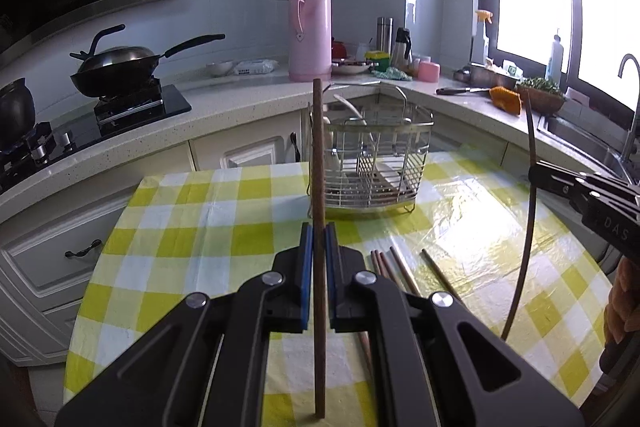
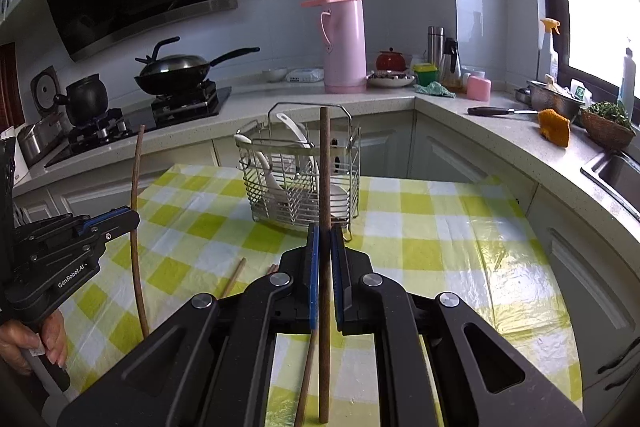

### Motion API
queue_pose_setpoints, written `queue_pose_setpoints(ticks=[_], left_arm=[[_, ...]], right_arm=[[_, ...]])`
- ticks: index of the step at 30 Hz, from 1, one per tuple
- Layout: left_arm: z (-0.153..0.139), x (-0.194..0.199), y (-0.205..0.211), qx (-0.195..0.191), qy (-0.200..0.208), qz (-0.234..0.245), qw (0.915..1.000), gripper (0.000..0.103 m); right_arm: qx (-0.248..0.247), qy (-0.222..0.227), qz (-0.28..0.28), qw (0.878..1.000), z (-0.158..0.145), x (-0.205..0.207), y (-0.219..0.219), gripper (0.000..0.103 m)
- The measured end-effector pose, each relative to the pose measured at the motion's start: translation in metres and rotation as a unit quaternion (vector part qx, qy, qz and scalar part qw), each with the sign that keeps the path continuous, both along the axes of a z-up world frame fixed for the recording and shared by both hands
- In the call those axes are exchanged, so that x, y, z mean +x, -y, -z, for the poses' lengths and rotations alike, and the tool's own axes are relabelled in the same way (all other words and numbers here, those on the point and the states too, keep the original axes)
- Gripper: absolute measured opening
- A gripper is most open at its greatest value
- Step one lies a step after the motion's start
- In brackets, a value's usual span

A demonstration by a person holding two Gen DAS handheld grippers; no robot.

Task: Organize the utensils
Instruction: 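Lift both chopsticks upright and carry them over the wire rack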

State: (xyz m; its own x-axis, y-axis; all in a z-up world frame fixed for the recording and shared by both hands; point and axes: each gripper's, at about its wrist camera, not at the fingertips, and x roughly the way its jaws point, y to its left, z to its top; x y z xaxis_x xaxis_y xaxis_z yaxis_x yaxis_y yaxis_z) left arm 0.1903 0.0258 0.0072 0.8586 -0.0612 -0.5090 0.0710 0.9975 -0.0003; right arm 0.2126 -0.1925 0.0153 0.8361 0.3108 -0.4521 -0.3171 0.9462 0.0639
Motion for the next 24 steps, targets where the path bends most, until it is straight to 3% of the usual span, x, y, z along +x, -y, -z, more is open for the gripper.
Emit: queue_pose_setpoints(ticks=[8, 16, 24], left_arm=[[-0.019, -0.006, -0.005, -0.011, 0.030, -0.002, 0.9995, 0.006], [-0.034, 0.007, -0.002, 0.013, 0.040, 0.003, 0.9991, 0.006], [-0.087, 0.030, -0.002, 0.010, 0.081, 0.016, 0.9965, 0.006]], right_arm=[[0.004, 0.026, 0.000, 1.000, -0.012, -0.005, 0.002, 0.008], [-0.008, 0.054, 0.005, 0.998, -0.027, -0.003, 0.001, 0.008], [-0.006, 0.089, 0.002, 0.996, -0.066, 0.021, -0.001, 0.008]])
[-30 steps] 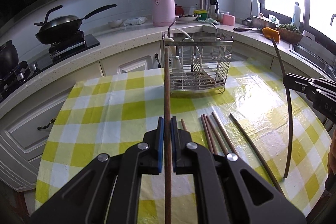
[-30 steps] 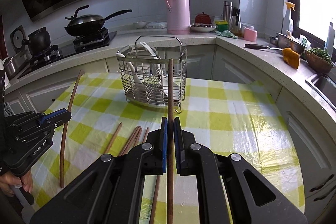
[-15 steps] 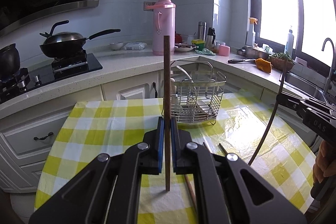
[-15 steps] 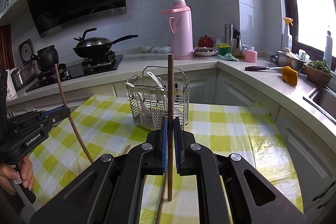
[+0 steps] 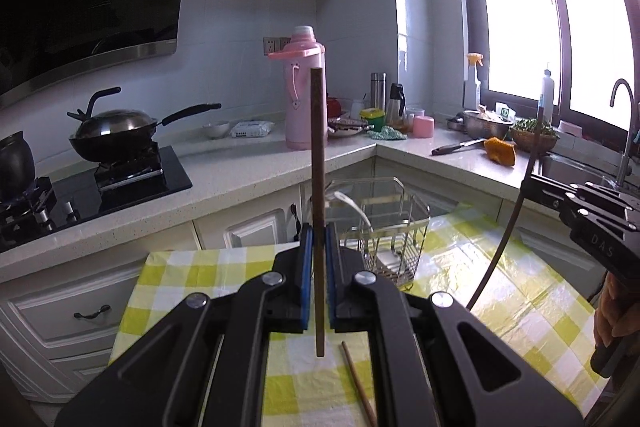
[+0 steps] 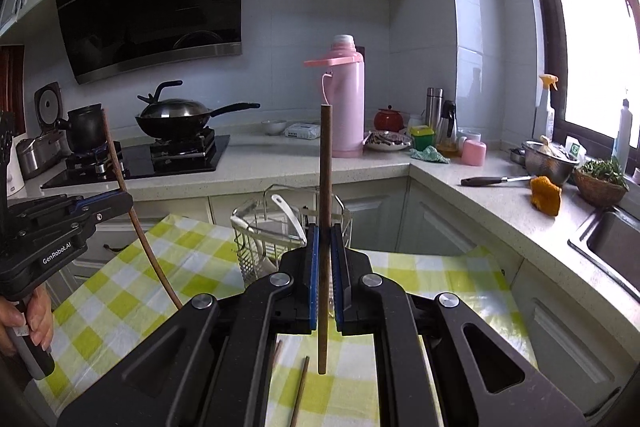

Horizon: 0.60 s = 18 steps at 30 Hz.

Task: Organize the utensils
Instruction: 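Lift both chopsticks upright and carry them over the wire rack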

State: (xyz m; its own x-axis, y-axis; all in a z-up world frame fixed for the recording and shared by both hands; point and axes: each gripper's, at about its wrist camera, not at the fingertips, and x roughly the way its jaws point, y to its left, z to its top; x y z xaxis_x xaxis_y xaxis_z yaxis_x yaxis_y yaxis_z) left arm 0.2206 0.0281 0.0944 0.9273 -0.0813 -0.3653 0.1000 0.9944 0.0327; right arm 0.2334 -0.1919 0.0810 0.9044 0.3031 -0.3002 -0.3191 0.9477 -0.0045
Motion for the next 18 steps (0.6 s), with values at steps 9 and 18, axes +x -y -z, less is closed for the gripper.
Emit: queue_pose_setpoints(ticks=[9, 18], left_arm=[[-0.076, 0.046, 0.008, -0.010, 0.056, 0.002, 0.9984, 0.006], [-0.093, 0.107, 0.011, -0.049, 0.062, -0.003, 0.9969, 0.006]], right_arm=[[0.012, 0.049, -0.013, 0.999, -0.069, 0.040, -0.011, 0.008], [0.028, 0.045, -0.019, 0.998, -0.085, 0.092, -0.024, 0.008]])
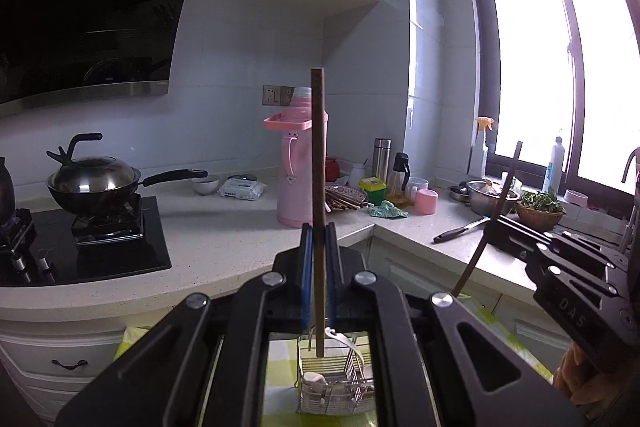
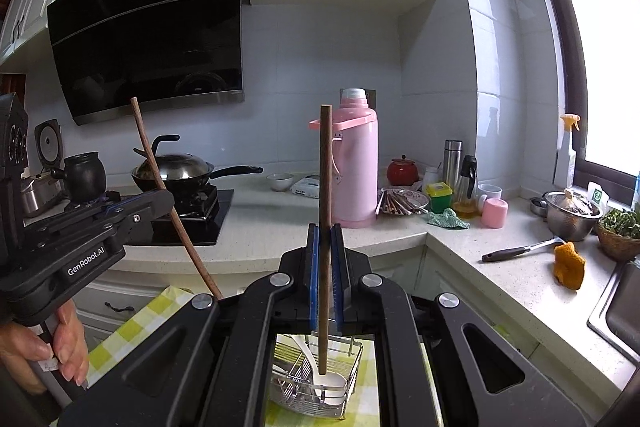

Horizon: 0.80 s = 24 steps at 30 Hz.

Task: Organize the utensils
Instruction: 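Lift both chopsticks upright and carry them over the wire rack, then lower both chopsticks into the rack and open both tools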

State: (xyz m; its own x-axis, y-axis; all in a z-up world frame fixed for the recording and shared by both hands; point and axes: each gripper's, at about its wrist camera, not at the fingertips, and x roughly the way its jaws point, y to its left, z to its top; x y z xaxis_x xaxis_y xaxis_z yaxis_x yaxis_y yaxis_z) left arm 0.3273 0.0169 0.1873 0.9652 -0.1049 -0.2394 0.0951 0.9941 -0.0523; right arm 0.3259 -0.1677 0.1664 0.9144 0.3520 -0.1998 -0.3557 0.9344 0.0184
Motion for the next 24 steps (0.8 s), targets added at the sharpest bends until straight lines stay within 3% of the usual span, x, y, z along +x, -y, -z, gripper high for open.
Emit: queue_pose_setpoints(ticks=[9, 16, 22, 24], left_arm=[[0.056, 0.041, 0.008, 0.002, -0.023, 0.003, 0.9997, 0.006], [0.107, 0.071, 0.020, 0.035, -0.076, 0.003, 0.9965, 0.006], [0.134, 0.094, 0.002, 0.008, -0.123, -0.019, 0.9922, 0.007], [0.137, 0.098, -0.006, -0.001, -0.127, -0.026, 0.9916, 0.016]], right_arm=[[0.005, -0.047, -0.013, 0.999, 0.050, 0.039, -0.013, 0.008], [-0.032, -0.093, -0.035, 0.995, 0.090, 0.056, -0.033, 0.008], [-0.036, -0.127, -0.021, 0.991, 0.110, 0.075, -0.039, 0.009], [-0.033, -0.138, -0.010, 0.990, 0.111, 0.084, -0.036, 0.012]])
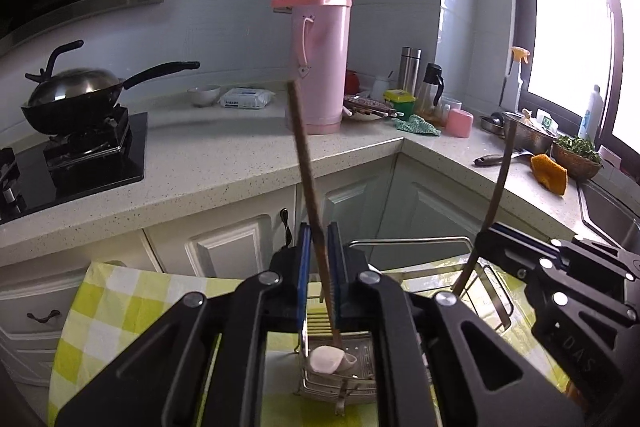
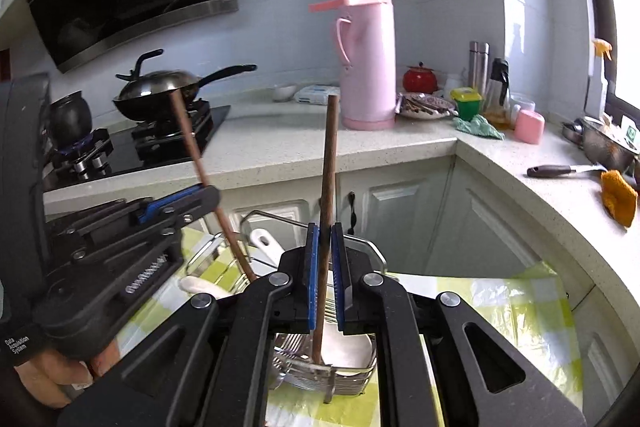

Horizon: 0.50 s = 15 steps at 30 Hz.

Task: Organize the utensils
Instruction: 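Lower both chopsticks into the rack and open both tools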

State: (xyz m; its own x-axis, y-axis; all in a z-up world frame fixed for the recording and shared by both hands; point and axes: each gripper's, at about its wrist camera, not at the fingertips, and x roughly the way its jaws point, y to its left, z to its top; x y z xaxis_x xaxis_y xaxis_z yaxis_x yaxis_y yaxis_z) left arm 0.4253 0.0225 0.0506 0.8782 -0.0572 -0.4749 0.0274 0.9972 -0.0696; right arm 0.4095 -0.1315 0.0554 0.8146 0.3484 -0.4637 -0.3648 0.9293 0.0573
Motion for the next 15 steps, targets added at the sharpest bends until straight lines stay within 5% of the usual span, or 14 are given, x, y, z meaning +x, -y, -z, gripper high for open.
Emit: queue_pose_setpoints(ticks=[2, 4, 9, 15], left_arm=[[0.000, 0.001, -0.007, -0.006, 0.004, -0.008, 0.9999, 0.037], [0.000, 0.000, -0.013, -0.011, 0.009, -0.015, 0.9998, 0.040], [-0.004, -0.006, -0.026, -0.027, 0.012, -0.028, 0.9992, 0.043], [-0.009, -0.033, -0.039, -0.043, 0.030, -0.044, 0.9977, 0.058]], right_arm=[[-0.002, 0.002, 0.014, 1.000, 0.000, 0.006, 0.004, 0.039], [0.011, 0.005, 0.021, 1.000, 0.001, 0.011, 0.012, 0.056], [0.024, 0.004, 0.043, 0.999, -0.002, 0.017, 0.032, 0.056], [0.031, 0.006, 0.064, 0.997, -0.004, 0.006, 0.052, 0.056]])
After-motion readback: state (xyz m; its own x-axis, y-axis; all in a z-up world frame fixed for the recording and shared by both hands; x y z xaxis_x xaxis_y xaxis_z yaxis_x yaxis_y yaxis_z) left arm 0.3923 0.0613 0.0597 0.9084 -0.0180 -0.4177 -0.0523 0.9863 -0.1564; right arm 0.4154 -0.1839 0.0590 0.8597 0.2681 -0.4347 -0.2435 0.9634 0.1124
